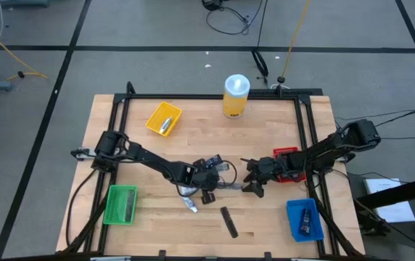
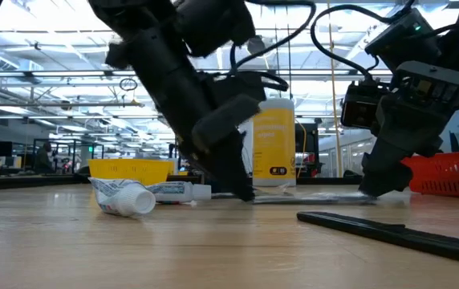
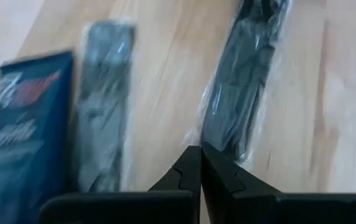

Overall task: Pick & Place Travel size toiletries
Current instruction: Put the black comb into the green bin

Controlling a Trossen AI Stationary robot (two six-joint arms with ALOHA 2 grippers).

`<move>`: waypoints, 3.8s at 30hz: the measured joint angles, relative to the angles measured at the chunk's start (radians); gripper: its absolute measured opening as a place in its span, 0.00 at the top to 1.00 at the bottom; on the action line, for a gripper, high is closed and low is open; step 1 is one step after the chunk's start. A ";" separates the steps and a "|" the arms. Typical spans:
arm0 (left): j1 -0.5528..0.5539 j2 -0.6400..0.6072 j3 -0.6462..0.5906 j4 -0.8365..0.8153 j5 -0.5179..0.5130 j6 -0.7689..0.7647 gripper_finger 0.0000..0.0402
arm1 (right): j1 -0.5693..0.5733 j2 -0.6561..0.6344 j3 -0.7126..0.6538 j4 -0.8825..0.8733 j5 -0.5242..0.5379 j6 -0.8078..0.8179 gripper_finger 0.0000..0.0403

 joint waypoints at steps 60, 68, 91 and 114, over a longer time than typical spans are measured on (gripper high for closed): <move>0.068 0.181 0.044 0.424 0.257 -0.022 0.99 | 0.090 0.022 -0.004 0.005 0.057 -0.037 0.47; 0.084 0.186 0.045 0.418 0.238 -0.022 1.00 | 0.072 0.023 -0.005 0.024 0.035 -0.032 0.47; 0.084 0.190 0.041 0.454 0.220 -0.013 1.00 | -0.013 0.082 0.001 0.046 0.103 0.130 0.47; 0.084 0.223 0.041 0.527 0.176 0.010 0.99 | -0.064 0.096 0.032 0.049 0.016 -0.044 0.65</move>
